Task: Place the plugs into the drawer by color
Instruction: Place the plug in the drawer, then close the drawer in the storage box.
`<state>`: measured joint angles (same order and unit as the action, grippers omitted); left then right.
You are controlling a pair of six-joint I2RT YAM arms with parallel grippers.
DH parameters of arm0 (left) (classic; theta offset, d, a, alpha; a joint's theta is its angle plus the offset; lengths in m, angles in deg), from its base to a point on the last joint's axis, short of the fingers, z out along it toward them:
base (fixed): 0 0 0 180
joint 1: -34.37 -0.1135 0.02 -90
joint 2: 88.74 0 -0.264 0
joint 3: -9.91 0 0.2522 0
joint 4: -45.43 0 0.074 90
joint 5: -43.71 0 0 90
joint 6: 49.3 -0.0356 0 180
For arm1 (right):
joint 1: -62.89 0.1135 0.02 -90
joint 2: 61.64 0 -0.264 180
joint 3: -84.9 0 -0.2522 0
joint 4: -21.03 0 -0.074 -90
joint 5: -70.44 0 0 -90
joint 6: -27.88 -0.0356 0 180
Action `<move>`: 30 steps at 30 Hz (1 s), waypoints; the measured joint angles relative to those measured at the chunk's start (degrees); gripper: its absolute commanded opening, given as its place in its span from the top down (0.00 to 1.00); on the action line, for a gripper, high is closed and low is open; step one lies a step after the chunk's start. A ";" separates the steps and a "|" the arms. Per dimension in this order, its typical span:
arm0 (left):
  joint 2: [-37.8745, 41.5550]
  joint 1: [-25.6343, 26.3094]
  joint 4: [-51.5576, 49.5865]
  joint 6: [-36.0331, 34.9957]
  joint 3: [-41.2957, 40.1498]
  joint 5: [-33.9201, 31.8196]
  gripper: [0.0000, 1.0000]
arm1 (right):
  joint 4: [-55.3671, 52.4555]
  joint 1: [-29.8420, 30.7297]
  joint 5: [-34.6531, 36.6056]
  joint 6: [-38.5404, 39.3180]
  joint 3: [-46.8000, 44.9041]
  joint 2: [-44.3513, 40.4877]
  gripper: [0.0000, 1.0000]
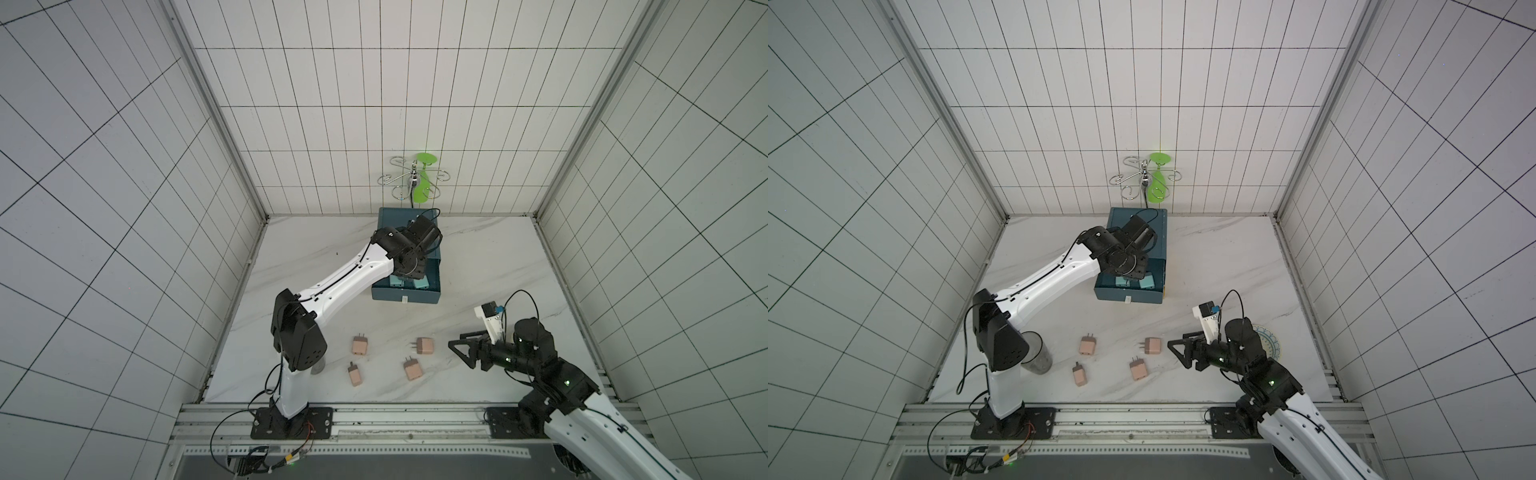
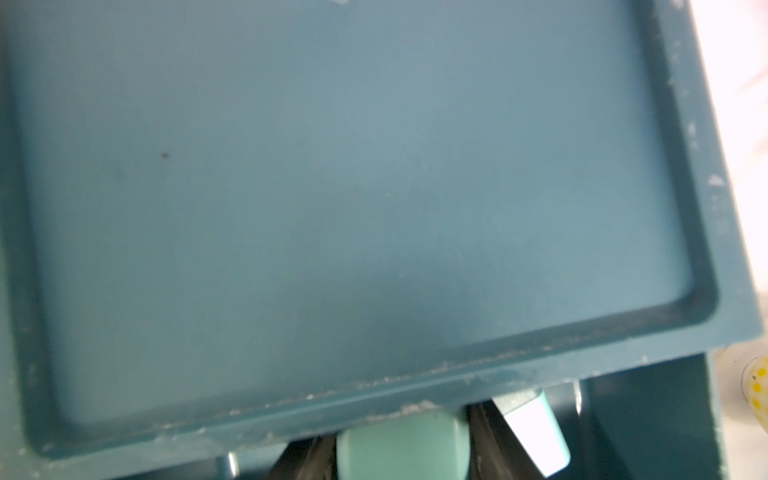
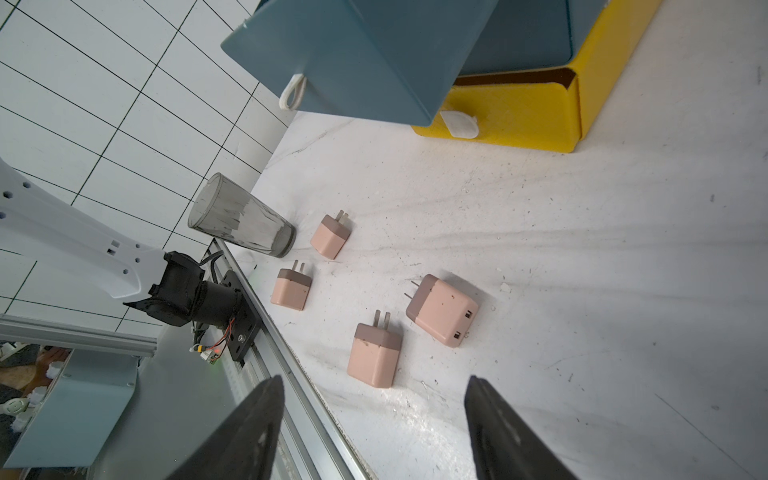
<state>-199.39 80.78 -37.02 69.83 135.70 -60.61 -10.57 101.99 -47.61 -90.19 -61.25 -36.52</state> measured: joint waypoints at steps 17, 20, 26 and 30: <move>0.70 -0.09 -0.13 0.42 -0.74 -0.74 0.47 | -0.04 0.00 1.51 0.02 0.00 2.08 0.27; 1.09 -0.09 -0.11 0.35 -0.96 0.02 0.41 | -0.04 0.00 1.81 0.02 0.00 2.56 0.27; 1.75 -0.09 -0.13 0.46 -1.05 0.24 0.39 | -0.07 0.00 2.25 0.02 0.00 3.13 0.26; 2.73 -0.09 -0.26 0.52 -1.38 1.57 0.40 | -0.07 0.00 2.49 0.04 0.00 3.28 0.26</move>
<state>-196.66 80.69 -37.28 70.35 134.33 -59.04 -10.64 101.99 -45.12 -90.15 -61.25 -33.24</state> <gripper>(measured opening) 0.605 0.736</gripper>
